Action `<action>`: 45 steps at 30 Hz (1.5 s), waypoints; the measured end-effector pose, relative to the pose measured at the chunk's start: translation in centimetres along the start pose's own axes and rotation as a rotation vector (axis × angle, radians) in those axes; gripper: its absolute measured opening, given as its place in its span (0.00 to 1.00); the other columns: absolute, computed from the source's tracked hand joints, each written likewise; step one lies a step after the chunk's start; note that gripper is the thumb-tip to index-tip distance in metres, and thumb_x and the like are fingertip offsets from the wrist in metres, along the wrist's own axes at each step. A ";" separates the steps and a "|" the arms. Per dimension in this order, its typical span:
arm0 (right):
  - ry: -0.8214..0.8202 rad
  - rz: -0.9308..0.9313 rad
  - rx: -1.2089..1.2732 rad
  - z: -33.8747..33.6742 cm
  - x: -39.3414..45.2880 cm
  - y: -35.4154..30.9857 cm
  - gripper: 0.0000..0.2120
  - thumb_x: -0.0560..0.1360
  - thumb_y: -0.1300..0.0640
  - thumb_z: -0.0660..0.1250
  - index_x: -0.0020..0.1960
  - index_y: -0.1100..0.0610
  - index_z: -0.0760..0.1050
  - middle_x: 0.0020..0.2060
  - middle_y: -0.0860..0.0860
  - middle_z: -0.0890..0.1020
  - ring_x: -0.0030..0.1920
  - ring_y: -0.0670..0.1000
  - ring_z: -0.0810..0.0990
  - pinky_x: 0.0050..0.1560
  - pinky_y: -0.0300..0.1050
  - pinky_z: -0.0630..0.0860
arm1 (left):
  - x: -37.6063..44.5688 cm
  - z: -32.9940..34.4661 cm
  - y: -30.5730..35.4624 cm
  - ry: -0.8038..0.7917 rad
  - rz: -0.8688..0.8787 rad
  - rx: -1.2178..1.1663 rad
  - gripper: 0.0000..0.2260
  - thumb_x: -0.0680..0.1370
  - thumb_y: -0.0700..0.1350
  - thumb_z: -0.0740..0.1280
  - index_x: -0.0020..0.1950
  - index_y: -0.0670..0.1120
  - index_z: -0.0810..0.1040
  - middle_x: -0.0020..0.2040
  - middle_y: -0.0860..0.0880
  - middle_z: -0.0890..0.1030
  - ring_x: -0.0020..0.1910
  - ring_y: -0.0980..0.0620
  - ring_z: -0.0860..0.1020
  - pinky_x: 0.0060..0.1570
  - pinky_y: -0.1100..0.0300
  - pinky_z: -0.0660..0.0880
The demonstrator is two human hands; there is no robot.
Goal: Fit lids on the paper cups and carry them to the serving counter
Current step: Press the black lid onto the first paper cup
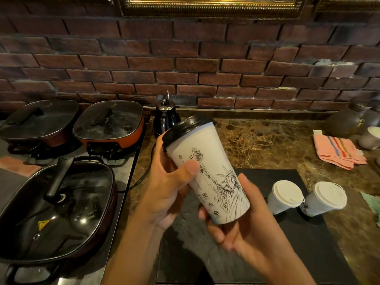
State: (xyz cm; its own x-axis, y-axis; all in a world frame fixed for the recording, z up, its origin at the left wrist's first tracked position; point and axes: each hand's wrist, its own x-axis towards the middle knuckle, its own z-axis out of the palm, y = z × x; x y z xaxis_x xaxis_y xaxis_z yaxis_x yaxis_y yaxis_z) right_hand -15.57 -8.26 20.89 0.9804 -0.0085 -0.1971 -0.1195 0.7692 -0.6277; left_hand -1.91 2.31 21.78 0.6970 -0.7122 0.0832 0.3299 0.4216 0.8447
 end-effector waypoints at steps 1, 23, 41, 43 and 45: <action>0.096 -0.079 -0.135 -0.2 0.1 0.0 0.37 0.65 0.31 0.74 0.63 0.56 0.78 0.44 0.63 0.83 0.29 0.54 0.81 0.23 0.42 0.77 | 0.1 -0.1 0.0 0.021 0.014 0.038 0.44 0.56 0.55 0.86 0.68 0.52 0.73 0.56 0.43 0.84 0.57 0.39 0.83 0.47 0.45 0.82; 0.586 -0.453 -0.932 -3.6 4.7 -1.8 0.17 0.74 0.31 0.56 0.59 0.33 0.75 0.62 0.41 0.81 0.62 0.42 0.79 0.65 0.52 0.75 | 2.1 -3.4 -3.5 0.146 0.257 0.639 0.37 0.63 0.48 0.81 0.66 0.65 0.69 0.63 0.63 0.75 0.63 0.60 0.78 0.55 0.63 0.79; 0.386 -0.172 -0.496 -12.3 13.3 4.4 0.18 0.79 0.48 0.65 0.69 0.48 0.74 0.63 0.49 0.82 0.64 0.50 0.81 0.59 0.49 0.78 | 4.2 -11.4 -14.0 0.234 -0.056 0.862 0.44 0.59 0.52 0.82 0.68 0.72 0.62 0.60 0.72 0.76 0.60 0.67 0.77 0.59 0.51 0.80; 0.387 -0.171 -0.447 -13.6 13.7 5.6 0.17 0.82 0.52 0.64 0.70 0.50 0.74 0.65 0.49 0.82 0.65 0.51 0.80 0.64 0.53 0.76 | 3.9 -12.5 -14.9 0.174 -0.096 0.761 0.42 0.62 0.50 0.83 0.68 0.70 0.64 0.62 0.69 0.76 0.64 0.64 0.76 0.62 0.57 0.77; 0.382 -0.172 -0.412 -14.6 13.7 6.7 0.18 0.82 0.53 0.64 0.71 0.53 0.73 0.65 0.51 0.81 0.66 0.53 0.79 0.64 0.51 0.77 | 3.5 -13.4 -15.5 0.158 -0.133 0.642 0.34 0.68 0.50 0.80 0.68 0.66 0.67 0.63 0.67 0.78 0.65 0.62 0.77 0.60 0.62 0.77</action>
State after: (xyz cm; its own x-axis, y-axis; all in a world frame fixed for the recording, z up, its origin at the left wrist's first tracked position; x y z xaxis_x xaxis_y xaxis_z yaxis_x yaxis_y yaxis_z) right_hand -5.20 -12.59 3.00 0.8740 -0.3996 -0.2764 -0.0903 0.4253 -0.9005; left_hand 3.94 0.78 1.87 0.7773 -0.6240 -0.0803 0.0094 -0.1161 0.9932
